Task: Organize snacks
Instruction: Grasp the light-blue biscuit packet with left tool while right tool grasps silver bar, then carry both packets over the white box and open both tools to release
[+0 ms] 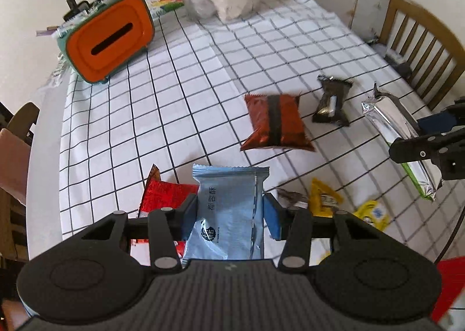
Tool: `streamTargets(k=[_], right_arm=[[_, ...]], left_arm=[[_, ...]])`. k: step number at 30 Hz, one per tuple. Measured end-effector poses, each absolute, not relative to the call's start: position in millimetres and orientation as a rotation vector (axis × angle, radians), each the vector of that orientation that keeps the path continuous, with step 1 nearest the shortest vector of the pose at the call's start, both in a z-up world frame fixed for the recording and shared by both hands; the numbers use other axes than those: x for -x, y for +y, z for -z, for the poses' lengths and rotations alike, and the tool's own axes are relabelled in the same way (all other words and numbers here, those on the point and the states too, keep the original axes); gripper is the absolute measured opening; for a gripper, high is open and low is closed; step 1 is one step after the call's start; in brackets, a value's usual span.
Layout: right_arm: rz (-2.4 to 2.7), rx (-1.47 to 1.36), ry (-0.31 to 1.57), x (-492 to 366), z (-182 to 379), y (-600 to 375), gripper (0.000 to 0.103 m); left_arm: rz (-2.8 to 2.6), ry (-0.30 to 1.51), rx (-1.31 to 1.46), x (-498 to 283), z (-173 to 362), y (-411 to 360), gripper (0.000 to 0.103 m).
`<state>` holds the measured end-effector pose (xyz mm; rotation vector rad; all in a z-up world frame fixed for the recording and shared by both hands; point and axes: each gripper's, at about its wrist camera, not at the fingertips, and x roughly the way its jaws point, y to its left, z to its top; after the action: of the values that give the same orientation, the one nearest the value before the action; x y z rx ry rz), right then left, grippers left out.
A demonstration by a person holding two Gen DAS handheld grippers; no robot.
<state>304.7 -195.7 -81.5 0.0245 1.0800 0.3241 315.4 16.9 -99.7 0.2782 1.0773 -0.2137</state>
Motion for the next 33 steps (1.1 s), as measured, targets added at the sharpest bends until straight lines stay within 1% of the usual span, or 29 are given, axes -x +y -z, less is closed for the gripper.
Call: streamTargets(k=[9, 14, 24, 33], right_arm=[[-0.365, -0.049, 1.017, -259.2, 33.0, -208.8, 0.041], [-0.386, -0.069, 0.999, -229.3, 17.4, -216.1, 0.041], [-0.428, -0.099, 1.017, -169.9, 13.0, -221.1, 0.041], [-0.447, -0.128, 1.066, -124.1, 30.3, -219.3, 0.041]], left_arm=[[0.245, 1.068, -0.159, -271.4, 58.4, 19.0, 0.047], [0.245, 1.048, -0.114, -241.4, 39.7, 19.7, 0.047], [0.216, 1.052, -0.033, -188.3, 23.7, 18.7, 0.047], [0.213, 1.11, -0.031, -137.6, 36.9, 7.3, 0.047]])
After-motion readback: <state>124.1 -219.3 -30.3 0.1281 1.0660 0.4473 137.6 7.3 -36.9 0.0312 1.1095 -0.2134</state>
